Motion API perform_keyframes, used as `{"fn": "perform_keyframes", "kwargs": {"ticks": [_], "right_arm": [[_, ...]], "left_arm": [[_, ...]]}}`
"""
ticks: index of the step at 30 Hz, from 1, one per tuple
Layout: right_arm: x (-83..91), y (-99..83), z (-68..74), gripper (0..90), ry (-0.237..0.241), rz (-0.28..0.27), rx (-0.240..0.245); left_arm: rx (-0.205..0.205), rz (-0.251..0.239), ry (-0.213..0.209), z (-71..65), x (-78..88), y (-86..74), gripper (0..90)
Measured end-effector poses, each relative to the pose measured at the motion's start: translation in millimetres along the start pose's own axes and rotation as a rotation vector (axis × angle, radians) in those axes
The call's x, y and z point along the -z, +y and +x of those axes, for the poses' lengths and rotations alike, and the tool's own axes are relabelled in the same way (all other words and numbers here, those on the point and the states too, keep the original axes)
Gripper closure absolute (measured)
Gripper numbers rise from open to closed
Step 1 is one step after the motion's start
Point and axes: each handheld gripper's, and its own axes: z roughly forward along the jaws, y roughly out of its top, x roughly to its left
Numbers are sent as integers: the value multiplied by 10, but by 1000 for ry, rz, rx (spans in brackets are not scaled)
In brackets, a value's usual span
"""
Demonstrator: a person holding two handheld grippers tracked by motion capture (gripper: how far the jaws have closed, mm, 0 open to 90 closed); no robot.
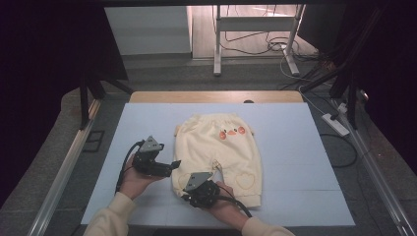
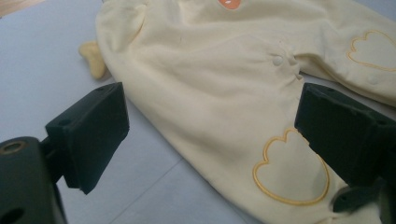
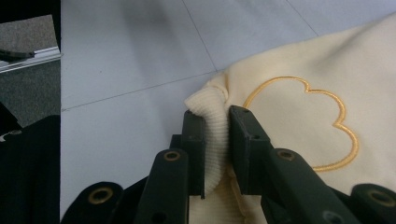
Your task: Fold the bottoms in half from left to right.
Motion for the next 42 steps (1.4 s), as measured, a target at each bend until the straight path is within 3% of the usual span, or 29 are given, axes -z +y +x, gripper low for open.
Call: {"fn": "perform_keyframes", "kwargs": {"ticks": [7, 21, 32, 42], "right_arm": [[-5, -4, 2, 761, 0, -2, -6], [-2, -12, 10, 759, -2, -2, 0], [-3, -15, 9, 758, -5, -2, 0], [-6, -19, 13, 756, -5, -8, 4]], "left_arm": [[16, 5, -21, 70, -95, 105, 99], [40, 28, -4, 263, -265, 255, 139], [84, 28, -29, 385, -388, 325, 142], [89, 41, -18, 469, -478, 418, 144]]}}
